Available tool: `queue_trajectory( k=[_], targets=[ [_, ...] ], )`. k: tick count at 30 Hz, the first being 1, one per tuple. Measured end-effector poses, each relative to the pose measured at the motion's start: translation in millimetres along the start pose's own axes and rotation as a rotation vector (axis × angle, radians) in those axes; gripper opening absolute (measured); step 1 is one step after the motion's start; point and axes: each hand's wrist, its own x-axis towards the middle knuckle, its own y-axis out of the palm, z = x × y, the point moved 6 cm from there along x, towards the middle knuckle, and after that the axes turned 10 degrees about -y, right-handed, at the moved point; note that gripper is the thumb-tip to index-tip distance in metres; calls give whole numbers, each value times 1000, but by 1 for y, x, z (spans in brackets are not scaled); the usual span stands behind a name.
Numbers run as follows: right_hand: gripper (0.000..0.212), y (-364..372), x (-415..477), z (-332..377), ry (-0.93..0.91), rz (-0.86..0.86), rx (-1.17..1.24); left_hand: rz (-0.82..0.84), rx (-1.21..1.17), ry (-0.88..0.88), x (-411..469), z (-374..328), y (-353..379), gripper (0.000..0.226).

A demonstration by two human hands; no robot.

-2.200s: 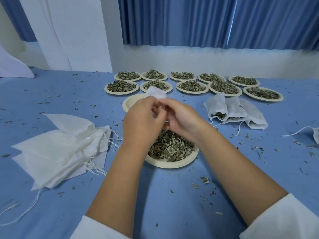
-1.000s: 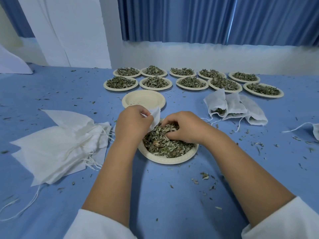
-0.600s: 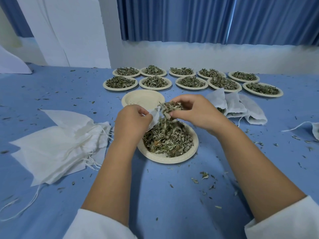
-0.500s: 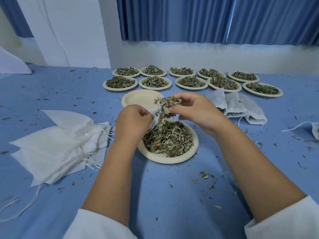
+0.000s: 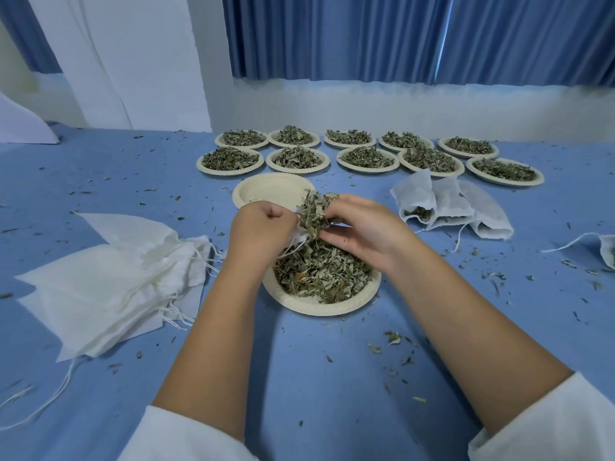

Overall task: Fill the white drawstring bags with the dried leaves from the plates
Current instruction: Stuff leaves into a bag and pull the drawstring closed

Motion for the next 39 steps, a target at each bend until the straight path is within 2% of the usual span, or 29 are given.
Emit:
queue_trajectory(
  k=[4, 7, 12, 17, 22, 25, 27, 29, 31, 34, 36, 39],
  targets=[
    [10, -4, 1, 1, -64, -52, -306, 39, -45, -14, -2, -1, 2, 21],
    [24, -7, 2, 1, -125, -92, -541, 58, -58, -9, -4, -2, 4, 24],
    [18, 3, -3, 10, -357, -52, -1004, 78, -52, -6, -7, -4, 8, 26],
    [32, 8, -2, 10, -391, 17, -1193, 88, -41, 13, -9, -5, 11, 37],
    [19, 11, -5, 11, -442, 37, -1310, 88, -26, 38, -8, -6, 12, 15],
    [13, 14, -7, 9, -434, 91, -1378, 112, 19, 59, -8, -5, 15, 12],
    [13, 16, -8, 9, -408, 150, -1371, 86, 80, 69, -9, -5, 16, 12],
    [14, 16, -8, 9, -346, 209, -1264, 56, 105, 65, -8, -3, 14, 14],
    [6, 10, -6, 11, -245, 195, -1029, 37, 103, 58, -6, -2, 11, 14],
    [13, 1, -1, 9, -125, 113, -646, 31, 82, 49, -5, -2, 7, 15],
    [14, -2, -1, 9, -111, 80, -492, 38, 24, 32, -6, -3, 5, 15],
    [27, -3, -2, 4, -94, 47, -301, 82, -67, -26, -7, -4, 3, 19]
  ],
)
